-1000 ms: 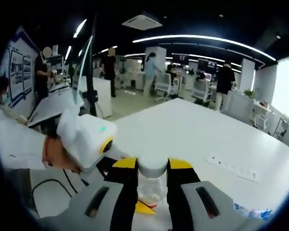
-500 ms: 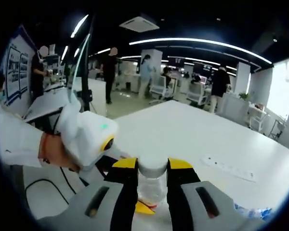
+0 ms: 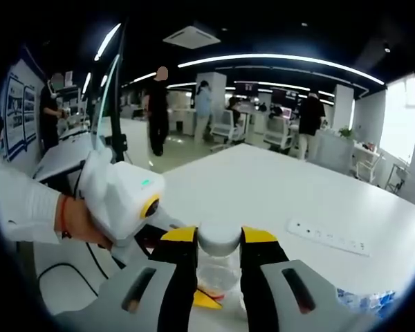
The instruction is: Arrange the tabletop items into an orderly group along one side of the table until the central work area is clear of visible clutter.
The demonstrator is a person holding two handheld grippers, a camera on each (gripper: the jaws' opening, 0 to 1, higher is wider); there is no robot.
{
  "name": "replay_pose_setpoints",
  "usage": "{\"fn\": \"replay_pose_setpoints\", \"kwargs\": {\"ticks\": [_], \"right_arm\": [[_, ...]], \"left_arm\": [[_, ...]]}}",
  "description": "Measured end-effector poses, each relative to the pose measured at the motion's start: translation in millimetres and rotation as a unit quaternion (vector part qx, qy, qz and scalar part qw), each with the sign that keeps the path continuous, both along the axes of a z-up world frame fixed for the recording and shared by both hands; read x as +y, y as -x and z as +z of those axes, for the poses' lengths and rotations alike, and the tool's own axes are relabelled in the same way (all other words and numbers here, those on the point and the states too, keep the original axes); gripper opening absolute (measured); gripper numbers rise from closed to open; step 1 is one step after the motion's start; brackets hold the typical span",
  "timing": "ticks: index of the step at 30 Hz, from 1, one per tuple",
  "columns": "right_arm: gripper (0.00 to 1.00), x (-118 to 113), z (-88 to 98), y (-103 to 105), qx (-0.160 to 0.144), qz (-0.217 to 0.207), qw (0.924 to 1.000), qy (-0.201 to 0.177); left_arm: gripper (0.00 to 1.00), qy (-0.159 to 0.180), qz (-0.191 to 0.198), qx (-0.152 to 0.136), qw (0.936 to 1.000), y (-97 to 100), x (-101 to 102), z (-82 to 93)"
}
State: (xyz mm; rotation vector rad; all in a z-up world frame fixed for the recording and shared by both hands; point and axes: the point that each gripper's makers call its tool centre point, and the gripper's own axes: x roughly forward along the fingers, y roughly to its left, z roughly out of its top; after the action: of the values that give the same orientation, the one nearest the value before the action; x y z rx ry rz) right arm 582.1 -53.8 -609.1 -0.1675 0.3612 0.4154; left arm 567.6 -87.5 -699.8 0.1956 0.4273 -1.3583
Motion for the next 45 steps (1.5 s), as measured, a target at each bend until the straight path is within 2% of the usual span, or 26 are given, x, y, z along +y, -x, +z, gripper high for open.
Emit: {"fn": "replay_pose_setpoints", "kwargs": {"ticks": [6, 10, 14, 22, 23, 25, 35, 45], "right_arm": [[0.22, -4.8, 0.4, -1.9, -0.002, 0.001, 1.0, 0.002], [0.23, -4.6, -0.5, -2.3, 0.001, 0.003, 1.0, -0.003], [0.3, -4.8, 1.8, -3.9, -0.004, 0.004, 1.0, -0.008], [0.36, -8.3, 4.6, -4.1, -0.002, 0.005, 0.9999, -0.013], [0.36, -9.5, 5.6, -3.9, -0.001, 0.004, 0.9999, -0.014], [0.37, -9.1, 7.4, -3.0, 0.0, 0.008, 0.9998, -0.019], [0.4, -12.9, 16.2, 1.9, 0.004, 0.015, 0.9994, -0.032], [0.42, -28.7, 31.6, 9.3, 0.001, 0.01, 0.998, -0.062]], "left_arm": [[0.44, 0.009, 0.006, 0.003, 0.9999, -1.4, -3.9, 4.5], [0.49, 0.008, 0.008, 0.007, 0.9999, -1.8, -5.1, 5.1], [0.51, 0.008, 0.015, 0.011, 0.9998, -2.5, -3.5, 6.5], [0.56, 0.008, 0.03, 0.02, 0.9993, -2.0, 1.0, 9.5], [0.57, 0.01, 0.035, 0.027, 0.999, -1.9, 1.7, 10.9], [0.6, 0.011, 0.04, 0.022, 0.9989, -3.0, 3.2, 13.2], [0.67, 0.021, 0.07, 0.037, 0.9966, -2.5, 10.7, 30.0], [0.74, 0.036, 0.111, 0.044, 0.9922, 2.1, 22.2, 51.7]]}}
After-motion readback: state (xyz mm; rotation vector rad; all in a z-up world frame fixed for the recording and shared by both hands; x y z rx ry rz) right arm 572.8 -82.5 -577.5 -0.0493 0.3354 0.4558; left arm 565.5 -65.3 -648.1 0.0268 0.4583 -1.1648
